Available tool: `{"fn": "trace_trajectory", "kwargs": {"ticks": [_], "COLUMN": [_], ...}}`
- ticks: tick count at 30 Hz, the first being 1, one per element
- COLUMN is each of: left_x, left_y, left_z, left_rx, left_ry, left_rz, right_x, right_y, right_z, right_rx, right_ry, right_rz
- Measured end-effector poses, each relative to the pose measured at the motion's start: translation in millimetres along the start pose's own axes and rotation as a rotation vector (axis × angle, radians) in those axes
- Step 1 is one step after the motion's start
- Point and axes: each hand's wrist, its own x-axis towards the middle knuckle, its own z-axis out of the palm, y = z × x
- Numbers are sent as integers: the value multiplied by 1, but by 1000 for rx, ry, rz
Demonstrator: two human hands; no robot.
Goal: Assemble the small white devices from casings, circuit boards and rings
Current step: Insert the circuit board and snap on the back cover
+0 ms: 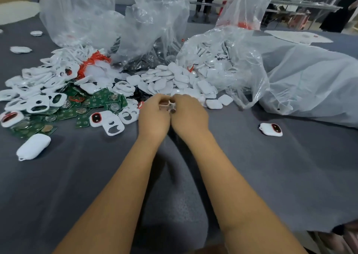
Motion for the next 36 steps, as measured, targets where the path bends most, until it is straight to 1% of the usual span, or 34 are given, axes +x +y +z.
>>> {"fn": "trace_trajectory", "kwargs": {"ticks": [3,5,9,13,16,18,19,20,22,23,24,25,27,28,29,30,32,34,36], "left_x": [6,13,23,27,30,34,37,40,47,51,54,56,58,58,56,54,48,43,42], "left_y": [-7,-11,-14,-9,-2,0,0,-1,-7,-12,-17,-21,-27,-30,-33,-36,-43,-48,-50], "left_z": [-9,-12,-13,-14,-25,-38,-47,-57,-80,-92,-104,-115,-134,-142,-147,-150,-151,-150,-151], "left_rx": [-1,-25,-70,-20,-41,-37,17,124,448,617,759,854,900,896,910,944,1004,1006,953], "left_ry": [-18,-37,-23,-38,55,143,183,221,292,326,354,361,308,262,224,204,223,294,363], "left_rz": [-13,-49,-134,-83,-30,13,58,116,204,194,123,0,-289,-403,-462,-467,-366,-236,-147], "right_x": [18,24,25,23,19,17,16,16,12,10,7,4,1,1,2,3,5,5,6], "right_y": [-5,-2,12,16,11,0,-8,-18,-41,-53,-63,-71,-80,-81,-80,-77,-69,-60,-52], "right_z": [16,22,27,24,20,19,19,21,26,30,34,38,46,49,51,52,51,48,45], "right_rx": [1,30,54,-39,-15,44,71,102,154,171,191,213,231,220,209,209,248,316,387], "right_ry": [-40,-19,44,123,202,204,198,195,185,174,162,149,110,82,57,35,15,24,41], "right_rz": [-1,24,47,58,-4,-72,-118,-171,-285,-341,-393,-435,-494,-513,-520,-511,-448,-361,-286]}}
